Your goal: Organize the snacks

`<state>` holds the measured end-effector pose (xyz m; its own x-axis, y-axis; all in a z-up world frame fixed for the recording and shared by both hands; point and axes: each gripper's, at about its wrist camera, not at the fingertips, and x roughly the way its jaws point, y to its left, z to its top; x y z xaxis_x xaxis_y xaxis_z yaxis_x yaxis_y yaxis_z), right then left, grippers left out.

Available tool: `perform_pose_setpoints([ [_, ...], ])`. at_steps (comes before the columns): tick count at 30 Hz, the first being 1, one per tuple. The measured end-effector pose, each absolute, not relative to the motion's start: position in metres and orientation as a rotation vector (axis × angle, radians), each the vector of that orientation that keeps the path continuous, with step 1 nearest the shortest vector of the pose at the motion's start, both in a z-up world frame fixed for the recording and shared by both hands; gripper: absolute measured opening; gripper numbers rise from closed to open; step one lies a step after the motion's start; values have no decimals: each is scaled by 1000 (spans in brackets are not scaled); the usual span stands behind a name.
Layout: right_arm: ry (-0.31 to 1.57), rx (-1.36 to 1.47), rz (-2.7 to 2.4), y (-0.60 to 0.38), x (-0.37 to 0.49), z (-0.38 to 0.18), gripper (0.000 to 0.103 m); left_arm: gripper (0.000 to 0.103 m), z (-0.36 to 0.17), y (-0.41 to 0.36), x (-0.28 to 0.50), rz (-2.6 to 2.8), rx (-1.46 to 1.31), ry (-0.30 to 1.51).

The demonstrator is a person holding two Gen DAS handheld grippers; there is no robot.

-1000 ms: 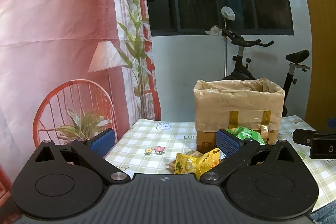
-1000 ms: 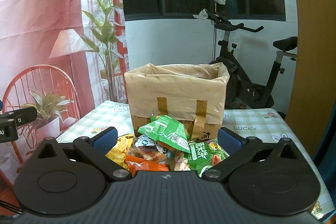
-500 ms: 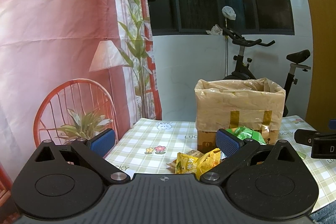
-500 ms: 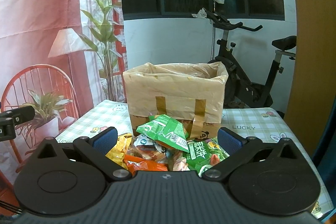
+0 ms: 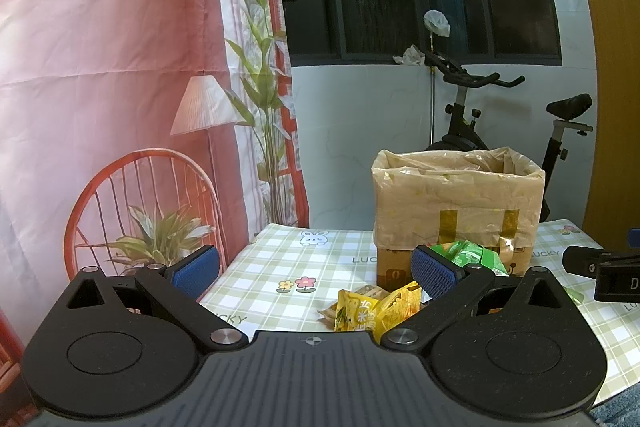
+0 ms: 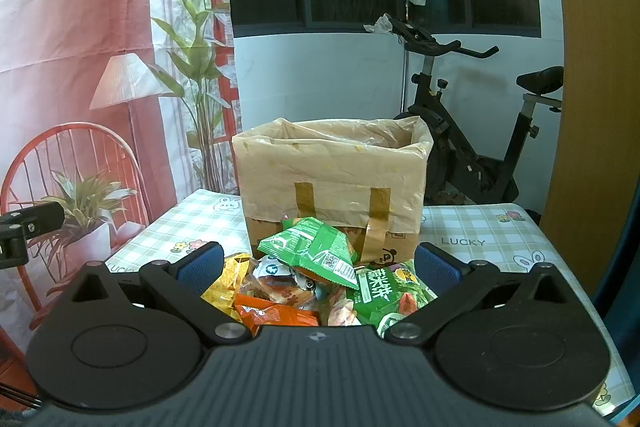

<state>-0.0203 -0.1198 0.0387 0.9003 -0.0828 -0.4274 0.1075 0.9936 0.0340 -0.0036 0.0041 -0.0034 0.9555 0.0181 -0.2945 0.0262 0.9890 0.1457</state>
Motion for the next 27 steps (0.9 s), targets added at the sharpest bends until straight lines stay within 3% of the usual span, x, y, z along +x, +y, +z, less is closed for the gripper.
perform_pose_setpoints([
  [27, 443, 58, -95, -121, -22, 34, 103, 103, -6, 8, -1, -13, 128, 335],
])
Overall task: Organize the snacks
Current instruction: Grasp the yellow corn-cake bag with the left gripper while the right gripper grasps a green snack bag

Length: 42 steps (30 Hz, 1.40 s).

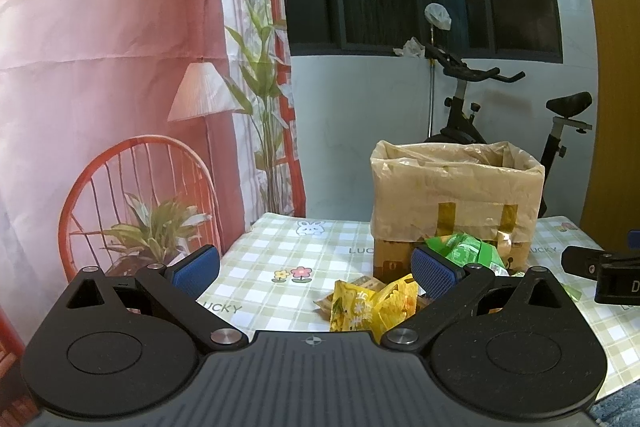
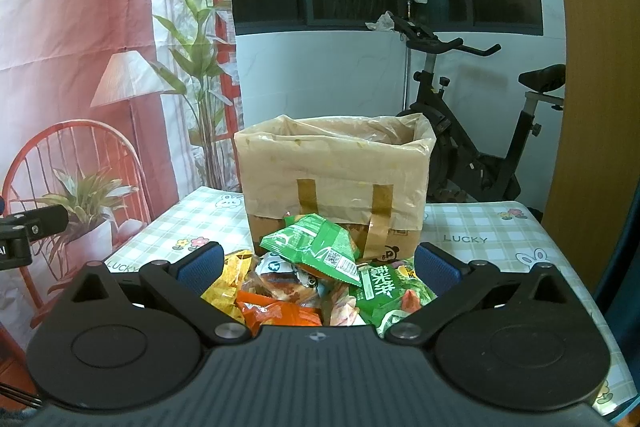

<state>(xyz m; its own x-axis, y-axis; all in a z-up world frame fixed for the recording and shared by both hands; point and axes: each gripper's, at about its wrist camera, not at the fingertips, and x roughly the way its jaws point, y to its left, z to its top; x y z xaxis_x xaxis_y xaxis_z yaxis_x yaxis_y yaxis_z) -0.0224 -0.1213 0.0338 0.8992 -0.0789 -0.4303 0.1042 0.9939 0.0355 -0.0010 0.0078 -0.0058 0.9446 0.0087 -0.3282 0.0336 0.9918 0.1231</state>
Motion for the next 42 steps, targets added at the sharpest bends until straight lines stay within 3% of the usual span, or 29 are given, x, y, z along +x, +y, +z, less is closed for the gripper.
perform_pose_setpoints([
  [11, 278, 91, -63, -144, -3, 44, 103, 103, 4, 21, 57, 12, 134, 284],
  [23, 232, 74, -153, -181, 70, 32, 103, 100, -42, 14, 121, -61, 49, 331],
  [28, 255, 133, -196, -196, 80, 9, 103, 96, -77, 8, 139, -125, 66, 414],
  [42, 451, 210, -175, -204, 73, -69, 103, 95, -156, -4, 154, -194, 138, 570],
])
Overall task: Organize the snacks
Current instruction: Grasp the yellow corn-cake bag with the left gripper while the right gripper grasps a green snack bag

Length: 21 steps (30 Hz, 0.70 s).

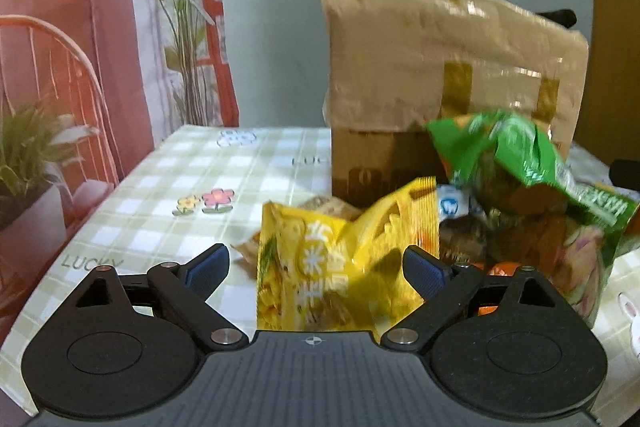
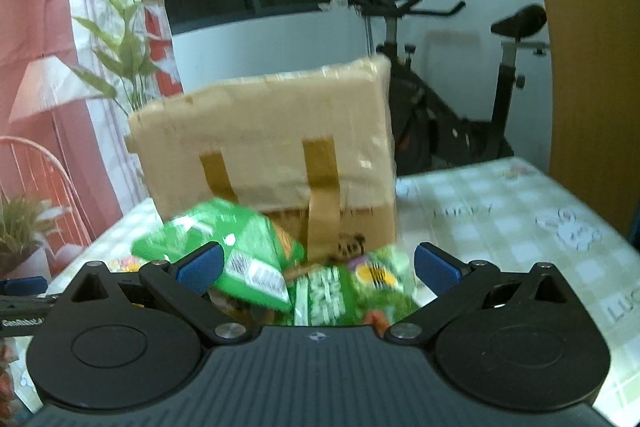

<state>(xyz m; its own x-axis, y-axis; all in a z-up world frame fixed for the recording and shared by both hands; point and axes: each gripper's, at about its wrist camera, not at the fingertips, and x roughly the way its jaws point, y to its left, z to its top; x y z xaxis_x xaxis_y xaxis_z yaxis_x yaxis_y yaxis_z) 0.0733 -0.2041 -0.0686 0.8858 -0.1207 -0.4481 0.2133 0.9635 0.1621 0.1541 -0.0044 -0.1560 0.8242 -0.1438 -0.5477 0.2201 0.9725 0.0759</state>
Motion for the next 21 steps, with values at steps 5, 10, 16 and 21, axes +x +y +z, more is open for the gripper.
perform_pose_setpoints([
  [5, 475, 233, -189, -210, 73, -78, 103, 96, -167, -3, 167, -190, 116, 582],
  [10, 492, 255, -202, -215, 74, -83, 103, 96, -180, 0, 181, -196, 65, 628],
  [16, 547, 291, -218, -217, 74, -92, 103, 85, -177, 0, 178, -215, 81, 596],
  [21, 581, 347, -245, -223, 76, -100, 103, 78, -171, 2, 171, -212, 59, 591],
])
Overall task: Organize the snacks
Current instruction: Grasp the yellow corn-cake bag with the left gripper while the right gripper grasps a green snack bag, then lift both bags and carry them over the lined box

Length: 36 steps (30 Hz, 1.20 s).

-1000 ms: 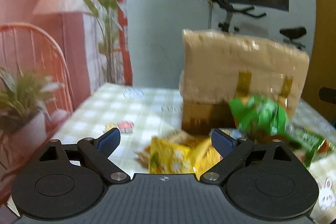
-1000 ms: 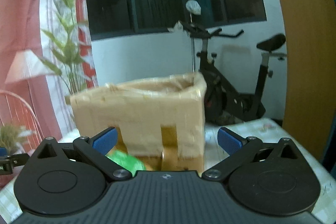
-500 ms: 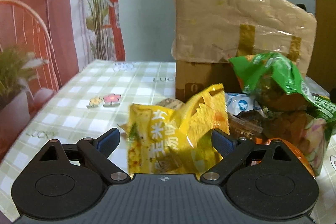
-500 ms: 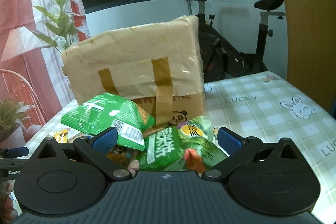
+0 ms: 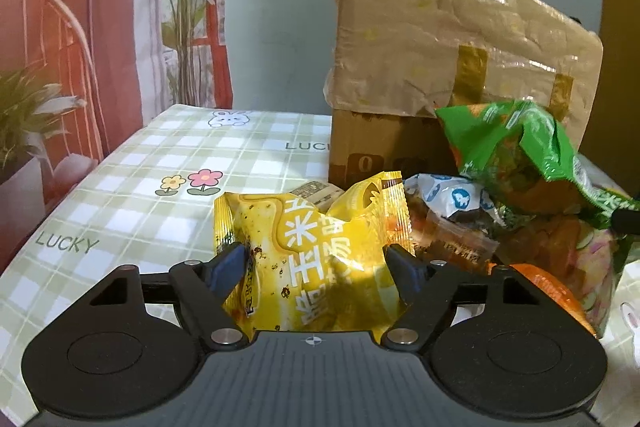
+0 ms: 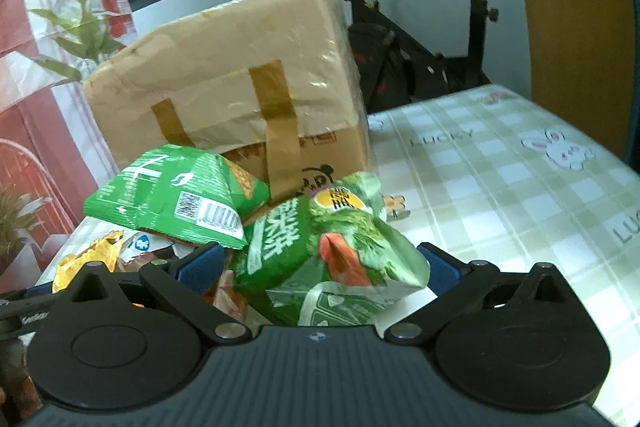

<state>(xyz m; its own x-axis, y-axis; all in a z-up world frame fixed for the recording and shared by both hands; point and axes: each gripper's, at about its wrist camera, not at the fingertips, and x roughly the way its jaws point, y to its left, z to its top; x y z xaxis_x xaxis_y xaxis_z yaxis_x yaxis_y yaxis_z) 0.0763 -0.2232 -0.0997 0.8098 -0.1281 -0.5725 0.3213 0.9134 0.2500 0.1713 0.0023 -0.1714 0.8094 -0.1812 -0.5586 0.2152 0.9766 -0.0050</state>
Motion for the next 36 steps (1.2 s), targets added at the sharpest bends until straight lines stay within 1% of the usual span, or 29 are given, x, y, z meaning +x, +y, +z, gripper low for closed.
perform_pose_setpoints([
  [5, 591, 436, -229, -230, 82, -110, 103, 78, -165, 2, 163, -208, 45, 566],
  [9, 592, 450, -218, -232, 93, -120, 103, 78, -159, -1, 154, -219, 55, 542],
  [11, 597, 474, -205, -233, 93, -123, 100, 78, -156, -2, 151, -214, 60, 534],
  [15, 598, 437, -190, -233, 88, -115, 88, 78, -149, 0, 148, -193, 57, 523],
  [18, 588, 364, -184, -230, 81, -105, 84, 78, -142, 2, 144, -179, 45, 500],
  [23, 557, 266, -246, -233, 67, -91, 83, 78, -132, 5, 141, -154, 39, 473],
  [30, 504, 273, -306, -245, 57, -83, 83, 78, -122, 12, 137, -117, 20, 449],
  [36, 429, 222, -322, -245, 51, -68, 83, 78, -106, 20, 137, -99, 10, 401],
])
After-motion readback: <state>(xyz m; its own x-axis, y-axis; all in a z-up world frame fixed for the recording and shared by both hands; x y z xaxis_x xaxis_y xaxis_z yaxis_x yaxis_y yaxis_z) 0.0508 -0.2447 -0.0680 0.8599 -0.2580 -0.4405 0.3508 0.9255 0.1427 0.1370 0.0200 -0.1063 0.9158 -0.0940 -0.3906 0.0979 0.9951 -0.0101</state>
